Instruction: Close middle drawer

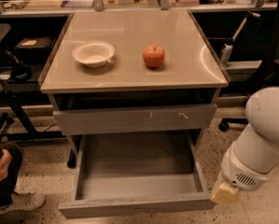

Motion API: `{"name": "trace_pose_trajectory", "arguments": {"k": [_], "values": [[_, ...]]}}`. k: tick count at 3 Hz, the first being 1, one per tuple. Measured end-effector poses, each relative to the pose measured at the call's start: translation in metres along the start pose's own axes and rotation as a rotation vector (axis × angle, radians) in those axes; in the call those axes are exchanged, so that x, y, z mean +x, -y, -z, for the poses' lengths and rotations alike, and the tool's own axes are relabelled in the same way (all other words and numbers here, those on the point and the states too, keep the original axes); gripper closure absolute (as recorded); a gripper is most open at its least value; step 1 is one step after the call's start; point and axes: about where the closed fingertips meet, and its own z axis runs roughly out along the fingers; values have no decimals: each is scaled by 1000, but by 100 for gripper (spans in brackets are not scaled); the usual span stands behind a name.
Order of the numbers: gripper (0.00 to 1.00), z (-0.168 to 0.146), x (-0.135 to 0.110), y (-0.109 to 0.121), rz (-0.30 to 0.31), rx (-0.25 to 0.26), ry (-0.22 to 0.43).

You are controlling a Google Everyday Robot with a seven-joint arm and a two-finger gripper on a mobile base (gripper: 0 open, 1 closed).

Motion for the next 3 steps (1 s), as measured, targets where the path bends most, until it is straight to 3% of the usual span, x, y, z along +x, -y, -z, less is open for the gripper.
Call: {"name": "trace_pose_trajectory", "arguments": {"k": [1, 2, 3], "values": [[100, -64, -5, -5, -35, -111, 19], [100, -64, -5, -5, -35, -111, 19], [100, -104, -12, -12, -48, -194, 43]]}}
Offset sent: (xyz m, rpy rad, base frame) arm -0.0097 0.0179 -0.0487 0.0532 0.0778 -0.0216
